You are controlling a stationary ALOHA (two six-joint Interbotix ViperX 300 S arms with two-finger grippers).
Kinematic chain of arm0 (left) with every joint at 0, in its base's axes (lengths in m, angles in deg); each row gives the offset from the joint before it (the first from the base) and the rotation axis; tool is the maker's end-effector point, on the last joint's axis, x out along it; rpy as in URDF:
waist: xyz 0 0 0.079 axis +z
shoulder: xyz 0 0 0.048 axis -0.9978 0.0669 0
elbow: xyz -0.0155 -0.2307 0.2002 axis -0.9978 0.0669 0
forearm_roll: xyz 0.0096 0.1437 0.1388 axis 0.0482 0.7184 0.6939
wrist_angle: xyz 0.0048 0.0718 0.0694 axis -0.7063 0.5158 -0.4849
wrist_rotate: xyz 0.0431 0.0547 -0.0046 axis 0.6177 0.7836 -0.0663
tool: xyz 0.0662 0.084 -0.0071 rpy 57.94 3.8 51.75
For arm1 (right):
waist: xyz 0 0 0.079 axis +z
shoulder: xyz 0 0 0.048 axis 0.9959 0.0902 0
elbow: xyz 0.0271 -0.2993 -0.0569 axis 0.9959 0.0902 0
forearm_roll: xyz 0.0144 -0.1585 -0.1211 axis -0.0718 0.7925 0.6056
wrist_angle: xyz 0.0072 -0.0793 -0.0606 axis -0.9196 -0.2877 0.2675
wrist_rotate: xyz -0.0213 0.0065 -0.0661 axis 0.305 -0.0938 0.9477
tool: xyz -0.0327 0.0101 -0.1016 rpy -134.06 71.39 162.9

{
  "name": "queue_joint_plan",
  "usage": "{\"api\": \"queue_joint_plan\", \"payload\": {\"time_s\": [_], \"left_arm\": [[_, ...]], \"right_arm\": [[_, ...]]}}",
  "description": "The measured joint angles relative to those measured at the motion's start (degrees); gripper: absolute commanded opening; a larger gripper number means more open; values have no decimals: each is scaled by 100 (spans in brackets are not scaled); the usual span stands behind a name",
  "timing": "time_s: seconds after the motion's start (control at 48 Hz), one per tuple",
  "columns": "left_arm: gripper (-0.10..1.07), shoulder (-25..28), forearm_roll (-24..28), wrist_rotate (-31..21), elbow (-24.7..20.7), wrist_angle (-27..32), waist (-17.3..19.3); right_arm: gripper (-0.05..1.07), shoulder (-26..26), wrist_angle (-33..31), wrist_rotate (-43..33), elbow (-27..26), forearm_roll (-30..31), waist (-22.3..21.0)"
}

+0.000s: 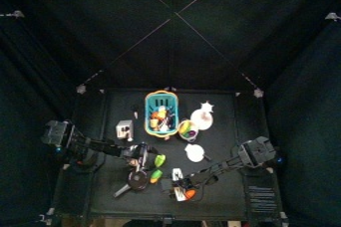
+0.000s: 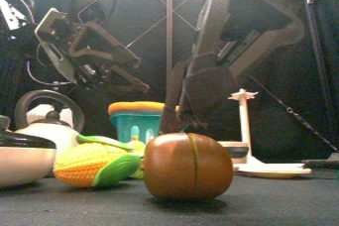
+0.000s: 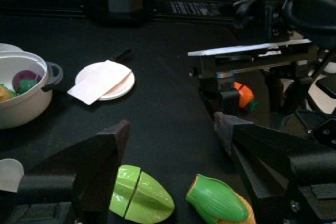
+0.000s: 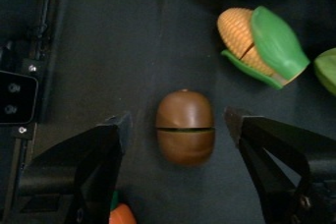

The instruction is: Grab kiwi

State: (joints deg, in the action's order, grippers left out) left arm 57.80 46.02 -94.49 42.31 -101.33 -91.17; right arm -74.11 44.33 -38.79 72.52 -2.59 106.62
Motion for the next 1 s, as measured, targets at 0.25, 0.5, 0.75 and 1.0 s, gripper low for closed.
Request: {"api": "queue_joint_plan", "payload": {"time_s": [0.25, 0.5, 0.75, 1.0], "left_arm": [[102, 0, -9, -9, 0, 9, 0], [102, 0, -9, 0, 0, 9, 0], [102, 0, -9, 0, 0, 9, 0], [102, 0, -9, 0, 0, 9, 0]], "right_arm": [[102, 220, -62, 0, -9, -211, -9], [87, 308, -70, 0, 0, -229, -35], [76, 308, -70, 0, -9, -272, -62], [76, 308, -79, 0, -18, -272, -79]]}}
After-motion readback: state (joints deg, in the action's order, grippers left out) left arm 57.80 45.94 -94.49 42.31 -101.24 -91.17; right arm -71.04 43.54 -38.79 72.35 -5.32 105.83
